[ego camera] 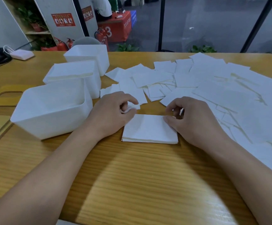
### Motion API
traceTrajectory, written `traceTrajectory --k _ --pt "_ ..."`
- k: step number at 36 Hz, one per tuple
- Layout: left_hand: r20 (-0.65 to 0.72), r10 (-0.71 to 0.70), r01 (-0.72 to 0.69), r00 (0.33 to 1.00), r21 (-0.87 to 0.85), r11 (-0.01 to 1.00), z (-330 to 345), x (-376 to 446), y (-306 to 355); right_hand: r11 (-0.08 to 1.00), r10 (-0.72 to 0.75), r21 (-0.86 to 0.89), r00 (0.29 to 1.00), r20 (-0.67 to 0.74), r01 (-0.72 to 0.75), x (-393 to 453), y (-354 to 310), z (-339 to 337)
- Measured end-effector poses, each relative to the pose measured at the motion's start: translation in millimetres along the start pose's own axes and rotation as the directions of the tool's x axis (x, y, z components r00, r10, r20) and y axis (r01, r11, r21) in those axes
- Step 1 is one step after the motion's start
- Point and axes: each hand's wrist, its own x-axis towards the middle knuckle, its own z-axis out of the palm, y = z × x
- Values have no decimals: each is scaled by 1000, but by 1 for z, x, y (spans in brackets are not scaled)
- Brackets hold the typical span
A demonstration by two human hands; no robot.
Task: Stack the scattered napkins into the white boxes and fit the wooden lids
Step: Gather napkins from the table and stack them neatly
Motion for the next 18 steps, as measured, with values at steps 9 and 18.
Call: traceTrajectory --k 9,18 --pt "-56 -111 117 992 119 986 8 6 -7 994 -111 12 984 142 110 -6 -7 12" --pt "-13 -216 215 976 194 957 13 7 -11 993 -118 24 980 161 116 -6 -5 15"
